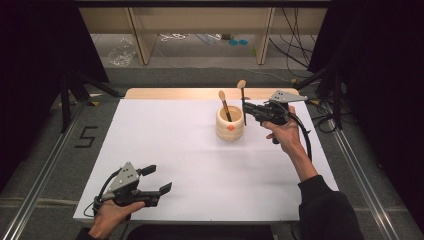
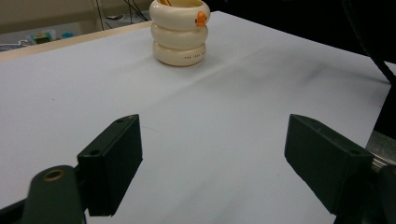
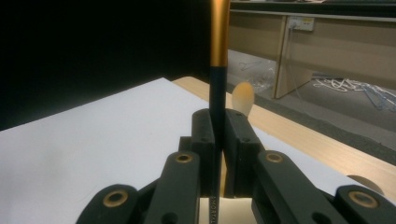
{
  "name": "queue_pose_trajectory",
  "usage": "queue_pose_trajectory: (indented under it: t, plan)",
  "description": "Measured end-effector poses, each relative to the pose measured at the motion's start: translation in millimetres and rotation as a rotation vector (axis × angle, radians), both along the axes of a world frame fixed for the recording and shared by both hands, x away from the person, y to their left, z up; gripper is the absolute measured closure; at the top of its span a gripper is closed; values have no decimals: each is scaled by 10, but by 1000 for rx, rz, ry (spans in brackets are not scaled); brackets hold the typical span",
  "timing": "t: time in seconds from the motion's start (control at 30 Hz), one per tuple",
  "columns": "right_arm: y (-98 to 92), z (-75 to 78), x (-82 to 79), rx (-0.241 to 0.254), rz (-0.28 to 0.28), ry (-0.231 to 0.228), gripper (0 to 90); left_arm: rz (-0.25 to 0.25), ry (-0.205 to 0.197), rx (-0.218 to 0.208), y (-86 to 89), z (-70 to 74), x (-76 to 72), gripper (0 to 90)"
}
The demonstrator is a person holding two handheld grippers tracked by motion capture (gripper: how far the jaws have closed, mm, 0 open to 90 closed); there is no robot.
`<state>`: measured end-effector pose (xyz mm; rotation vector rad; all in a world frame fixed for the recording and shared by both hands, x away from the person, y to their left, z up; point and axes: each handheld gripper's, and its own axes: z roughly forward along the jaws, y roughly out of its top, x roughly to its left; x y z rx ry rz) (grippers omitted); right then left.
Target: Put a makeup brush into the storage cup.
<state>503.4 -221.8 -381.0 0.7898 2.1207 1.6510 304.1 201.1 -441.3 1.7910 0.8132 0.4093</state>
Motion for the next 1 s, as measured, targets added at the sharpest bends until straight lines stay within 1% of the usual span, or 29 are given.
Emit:
queue_pose_trajectory:
  t: [0.03, 0.07, 0.13, 0.17, 0.23, 0.27, 0.3, 0.37, 0.47, 0.53, 0.57, 0.63, 0.67, 0.7, 0.73, 0.77, 0.8, 0.83, 0.9, 0.93, 1.0]
  plan:
    - [-1, 15, 13, 3, -2, -3, 834, -1, -1, 0, 0, 3, 1, 187]
    - [0, 25, 20, 8, -2, -8, 834, -6, -4, -9, -1, 1, 11, 187]
    - [12, 56, 37, 20, -11, -22, 835, -1, 0, 0, -6, -1, 2, 187]
    - [15, 72, 58, 16, -8, -30, 835, -1, -1, 2, -6, -3, -1, 187]
    - [29, 78, 84, 27, -20, -38, 834, 0, -1, -2, -5, 1, -1, 187]
    - [35, 78, 94, 26, -16, -34, 835, -1, 0, -2, -2, 3, 3, 187]
    - [45, 82, 115, 15, -24, -40, 835, -1, 0, -2, -5, -1, 2, 187]
    - [83, 86, 134, 25, -17, -35, 834, -4, -1, 3, -5, -3, 1, 187]
    - [142, 95, 155, 21, -10, -28, 835, -2, -1, -3, -7, 1, 1, 187]
    - [170, 97, 166, 23, -15, -38, 834, -3, -2, 1, -3, -2, -2, 187]
    - [185, 99, 170, 26, -11, -35, 834, -3, -2, 2, 0, -1, -2, 187]
    - [196, 101, 184, 24, -17, -39, 834, -8, -3, -10, 0, -2, 7, 187]
    - [198, 103, 193, 21, -17, -42, 834, 0, 0, -2, -4, 1, -2, 187]
    - [203, 110, 199, 27, -18, -36, 834, -4, -2, 2, -4, -2, -3, 187]
    - [208, 111, 213, 34, -23, -41, 834, -4, -2, 4, -3, -2, -4, 187]
    - [201, 117, 217, 24, -25, -33, 834, -4, -2, 2, -3, 0, -5, 187]
    - [207, 112, 226, 39, -26, -34, 834, -2, -3, -1, -3, 3, -2, 187]
    - [208, 108, 238, 44, -26, -33, 834, -9, -4, -11, -3, -1, 6, 187]
    - [209, 94, 256, 38, -34, -40, 835, -1, -2, 0, -1, -1, -2, 187]
    - [210, 86, 261, 41, -33, -30, 834, -6, -3, -2, 1, -1, 0, 187]
    - [208, 72, 270, 39, -39, -25, 834, -9, -7, -8, 2, 1, 7, 187]
